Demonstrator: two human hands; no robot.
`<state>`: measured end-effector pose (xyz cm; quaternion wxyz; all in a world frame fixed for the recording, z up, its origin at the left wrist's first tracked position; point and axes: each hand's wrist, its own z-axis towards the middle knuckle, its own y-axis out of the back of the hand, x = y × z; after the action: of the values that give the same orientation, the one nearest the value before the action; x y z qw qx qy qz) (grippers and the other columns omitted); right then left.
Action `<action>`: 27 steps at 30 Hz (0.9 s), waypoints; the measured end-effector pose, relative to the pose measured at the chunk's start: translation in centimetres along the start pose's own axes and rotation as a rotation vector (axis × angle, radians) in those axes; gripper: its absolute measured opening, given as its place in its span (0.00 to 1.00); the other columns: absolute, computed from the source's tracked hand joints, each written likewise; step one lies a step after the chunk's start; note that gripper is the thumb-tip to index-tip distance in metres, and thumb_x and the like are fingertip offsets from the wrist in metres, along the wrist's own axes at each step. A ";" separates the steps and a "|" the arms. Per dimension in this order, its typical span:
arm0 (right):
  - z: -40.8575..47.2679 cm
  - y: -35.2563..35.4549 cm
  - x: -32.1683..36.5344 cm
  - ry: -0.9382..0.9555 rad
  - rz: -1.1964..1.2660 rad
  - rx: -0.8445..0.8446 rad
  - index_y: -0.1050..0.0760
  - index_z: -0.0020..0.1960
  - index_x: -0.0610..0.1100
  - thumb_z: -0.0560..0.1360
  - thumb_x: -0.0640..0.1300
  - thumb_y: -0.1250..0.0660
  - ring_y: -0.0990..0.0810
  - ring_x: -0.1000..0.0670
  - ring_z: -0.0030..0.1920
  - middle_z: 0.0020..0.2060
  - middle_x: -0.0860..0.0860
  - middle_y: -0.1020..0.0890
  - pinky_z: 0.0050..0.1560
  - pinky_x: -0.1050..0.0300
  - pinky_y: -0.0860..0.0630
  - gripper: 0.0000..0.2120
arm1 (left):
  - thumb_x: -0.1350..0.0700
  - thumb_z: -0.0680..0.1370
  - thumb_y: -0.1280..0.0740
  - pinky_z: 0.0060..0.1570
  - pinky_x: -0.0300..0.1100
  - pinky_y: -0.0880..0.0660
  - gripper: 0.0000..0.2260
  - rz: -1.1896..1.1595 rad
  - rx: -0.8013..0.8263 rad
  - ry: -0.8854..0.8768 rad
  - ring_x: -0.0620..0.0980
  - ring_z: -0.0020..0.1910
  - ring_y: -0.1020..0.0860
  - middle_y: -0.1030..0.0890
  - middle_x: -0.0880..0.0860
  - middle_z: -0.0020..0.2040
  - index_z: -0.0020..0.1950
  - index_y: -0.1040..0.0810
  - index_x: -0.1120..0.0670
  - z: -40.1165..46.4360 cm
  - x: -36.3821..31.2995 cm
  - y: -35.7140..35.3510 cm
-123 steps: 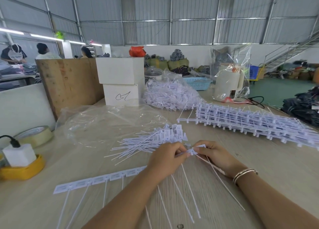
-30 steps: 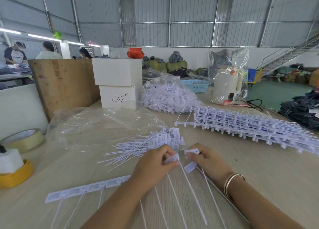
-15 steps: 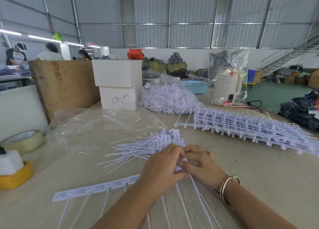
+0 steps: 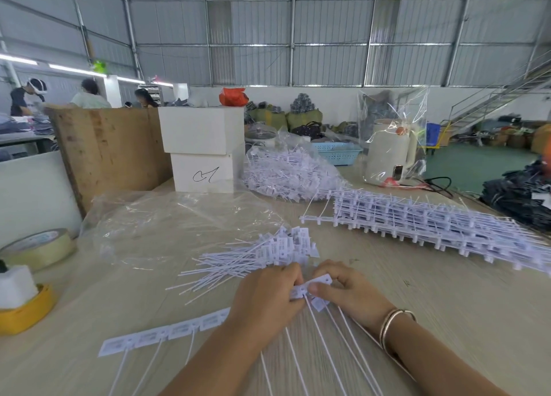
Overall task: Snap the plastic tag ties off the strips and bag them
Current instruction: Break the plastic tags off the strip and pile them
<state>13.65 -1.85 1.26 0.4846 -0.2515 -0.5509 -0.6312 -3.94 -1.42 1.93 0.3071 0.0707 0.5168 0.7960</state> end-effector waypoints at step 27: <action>0.7 0.0 -1.1 -0.074 -0.340 -0.086 0.27 0.41 0.55 0.73 0.46 0.31 0.24 0.58 0.47 0.44 0.56 0.22 0.59 0.53 0.32 0.07 | 0.46 0.73 0.32 0.37 0.38 0.30 0.07 -0.226 0.073 0.153 0.42 0.39 0.23 0.23 0.42 0.37 0.42 0.29 0.43 -0.2 1.2 -0.4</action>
<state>13.96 -0.84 0.49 0.3391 -0.1986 -0.5753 -0.7173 -4.80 -0.77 1.22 0.3516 -0.0378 0.5722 0.7400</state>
